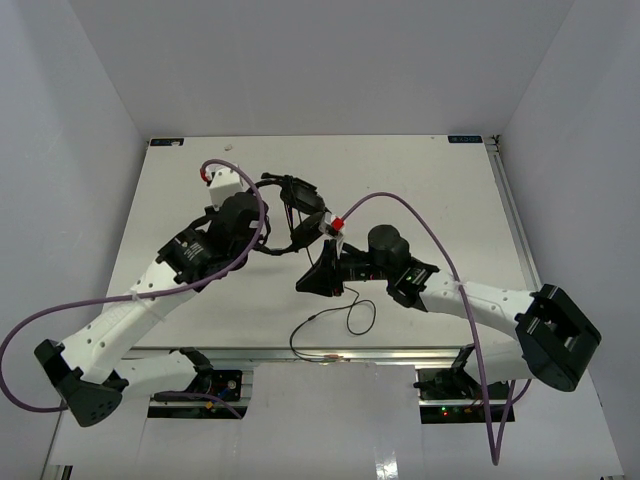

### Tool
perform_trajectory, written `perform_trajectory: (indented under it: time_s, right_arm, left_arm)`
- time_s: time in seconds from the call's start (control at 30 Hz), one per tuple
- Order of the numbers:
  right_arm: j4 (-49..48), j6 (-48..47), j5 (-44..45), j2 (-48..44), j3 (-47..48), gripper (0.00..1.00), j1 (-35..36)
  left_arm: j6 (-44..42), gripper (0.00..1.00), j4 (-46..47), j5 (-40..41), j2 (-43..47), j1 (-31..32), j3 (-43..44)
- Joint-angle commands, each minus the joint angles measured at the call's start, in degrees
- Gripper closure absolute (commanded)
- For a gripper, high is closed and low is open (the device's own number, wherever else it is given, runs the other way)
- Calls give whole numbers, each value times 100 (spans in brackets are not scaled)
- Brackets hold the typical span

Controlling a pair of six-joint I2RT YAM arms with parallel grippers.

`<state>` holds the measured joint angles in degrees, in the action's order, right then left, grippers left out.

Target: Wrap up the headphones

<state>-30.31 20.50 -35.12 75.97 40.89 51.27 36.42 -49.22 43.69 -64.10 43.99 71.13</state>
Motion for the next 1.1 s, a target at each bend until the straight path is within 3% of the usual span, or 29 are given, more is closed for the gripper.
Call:
perform_trajectory:
  time_s: [0.0,0.37,0.53,1.07]
  right_arm:
    - [-1114,-73,335,73,-265,78,91]
    - [-2165,-19,484,768,-750,76,208]
    - [-2637,164,419,1202,-828,85,245]
    - [-1886,-343,1244,1838,-175,92,1276]
  left_arm:
    - [339,100,585,-387,514,-27,-73]
    - [467,100,832,-954,1082,-26,-152]
    - [497,100,1215,-833,1436,-30,-435]
    - [153,100,1932,1151,1250,-25,-516]
